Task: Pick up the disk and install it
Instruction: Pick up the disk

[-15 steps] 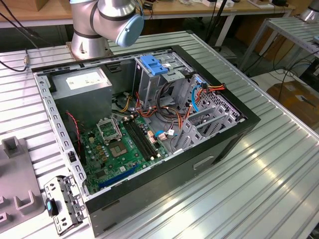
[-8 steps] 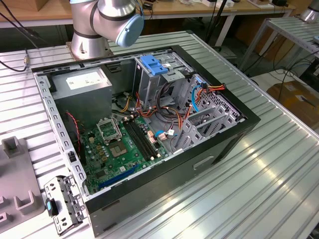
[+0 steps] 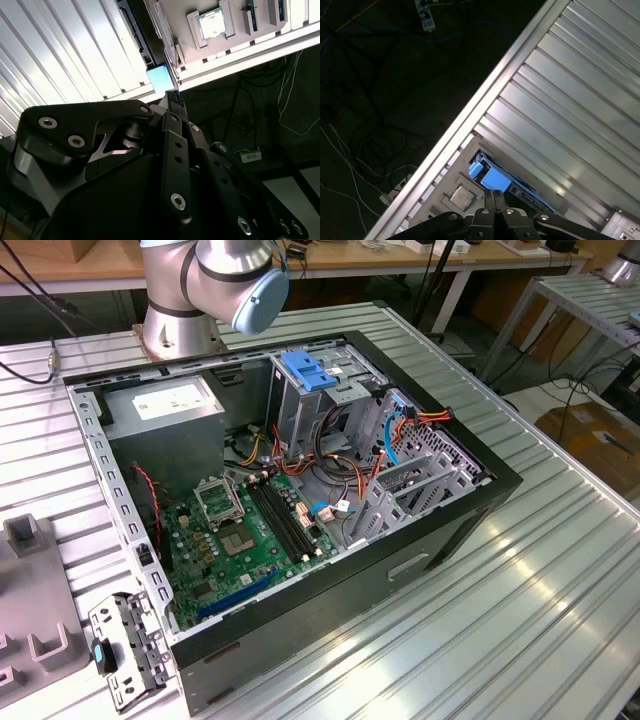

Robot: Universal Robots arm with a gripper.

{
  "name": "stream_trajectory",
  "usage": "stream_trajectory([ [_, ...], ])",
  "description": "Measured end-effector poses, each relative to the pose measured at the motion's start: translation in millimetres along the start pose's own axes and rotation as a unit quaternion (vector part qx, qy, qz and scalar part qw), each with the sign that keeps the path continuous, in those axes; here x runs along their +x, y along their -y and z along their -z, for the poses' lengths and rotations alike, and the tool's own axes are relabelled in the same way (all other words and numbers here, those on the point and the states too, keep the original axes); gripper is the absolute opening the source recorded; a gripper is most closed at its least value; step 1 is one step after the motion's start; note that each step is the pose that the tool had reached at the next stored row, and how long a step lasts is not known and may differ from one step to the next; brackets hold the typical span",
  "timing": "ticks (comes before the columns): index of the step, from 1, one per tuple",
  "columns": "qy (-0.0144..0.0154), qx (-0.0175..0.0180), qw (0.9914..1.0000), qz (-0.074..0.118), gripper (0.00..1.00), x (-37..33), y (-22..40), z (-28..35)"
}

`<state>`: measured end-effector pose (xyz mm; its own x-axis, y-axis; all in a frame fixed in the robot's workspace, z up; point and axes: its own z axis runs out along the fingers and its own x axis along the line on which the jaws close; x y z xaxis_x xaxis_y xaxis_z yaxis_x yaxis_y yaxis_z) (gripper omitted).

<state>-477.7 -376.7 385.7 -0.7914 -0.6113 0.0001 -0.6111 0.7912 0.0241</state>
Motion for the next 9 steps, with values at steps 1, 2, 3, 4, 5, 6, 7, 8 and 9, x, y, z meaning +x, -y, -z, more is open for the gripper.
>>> stream_trajectory([
  [1, -0.0002, 0.0010, 0.99999, 0.004, 0.11, 0.0, -0.1, -0.1],
  [2, -0.0007, 0.0048, 0.99998, 0.005, 0.11, -0.2, -0.4, -0.1],
  [3, -0.0010, 0.0085, 0.99995, 0.006, 0.11, -0.5, -0.6, -0.3],
  [4, -0.0009, 0.0122, 0.99988, 0.009, 0.11, -0.7, -1.0, -0.6],
  [5, -0.0007, 0.0141, 0.99982, 0.013, 0.11, -0.9, -1.2, -0.8],
  [6, 0.0001, 0.0168, 0.99964, 0.021, 0.11, -1.1, -1.4, -1.1],
  [7, 0.0007, 0.0183, 0.99886, 0.044, 0.11, -1.1, -1.3, -2.1],
  [8, 0.0005, 0.0184, 0.99768, 0.066, 0.11, -1.1, -1.3, -2.9],
  [9, 0.0004, 0.0183, 0.99692, 0.076, 0.11, -1.1, -1.3, -3.3],
])
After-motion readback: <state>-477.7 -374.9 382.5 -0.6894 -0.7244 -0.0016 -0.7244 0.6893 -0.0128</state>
